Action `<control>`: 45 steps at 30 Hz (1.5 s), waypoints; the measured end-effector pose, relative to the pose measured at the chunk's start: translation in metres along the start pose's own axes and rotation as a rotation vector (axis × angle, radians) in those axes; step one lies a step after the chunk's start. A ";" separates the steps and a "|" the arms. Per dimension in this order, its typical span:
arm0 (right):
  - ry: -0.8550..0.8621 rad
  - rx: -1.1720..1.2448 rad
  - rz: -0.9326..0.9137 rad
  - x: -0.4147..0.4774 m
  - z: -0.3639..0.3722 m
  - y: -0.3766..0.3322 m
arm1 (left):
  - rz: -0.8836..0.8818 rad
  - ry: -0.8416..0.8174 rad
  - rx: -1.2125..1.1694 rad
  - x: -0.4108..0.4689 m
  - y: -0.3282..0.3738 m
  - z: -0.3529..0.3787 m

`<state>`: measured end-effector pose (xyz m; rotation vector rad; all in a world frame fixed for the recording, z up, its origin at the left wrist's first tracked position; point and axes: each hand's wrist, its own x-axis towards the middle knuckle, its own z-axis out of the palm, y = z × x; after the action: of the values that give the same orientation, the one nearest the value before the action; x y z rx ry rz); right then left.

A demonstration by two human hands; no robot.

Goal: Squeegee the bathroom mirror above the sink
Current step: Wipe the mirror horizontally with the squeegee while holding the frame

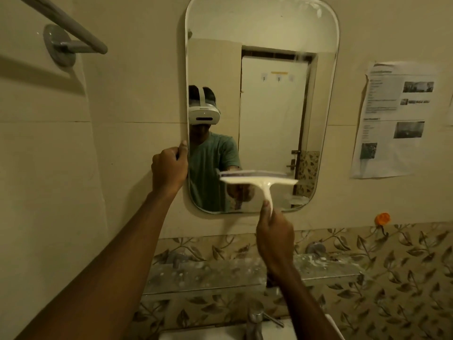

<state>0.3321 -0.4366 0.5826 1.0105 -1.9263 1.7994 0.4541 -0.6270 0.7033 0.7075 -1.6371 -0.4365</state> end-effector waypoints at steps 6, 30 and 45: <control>-0.015 -0.094 -0.007 0.040 -0.022 0.023 | -0.013 0.093 0.066 -0.008 0.002 0.009; -0.033 -0.114 0.040 0.026 -0.075 0.069 | -0.042 0.201 0.134 -0.012 -0.004 0.021; -0.114 -0.085 0.020 -0.008 -0.083 0.081 | -0.197 0.027 0.086 -0.001 0.006 0.004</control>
<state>0.2643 -0.3582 0.5306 1.0900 -2.0683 1.6883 0.4492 -0.6220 0.7061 0.9399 -1.5740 -0.4976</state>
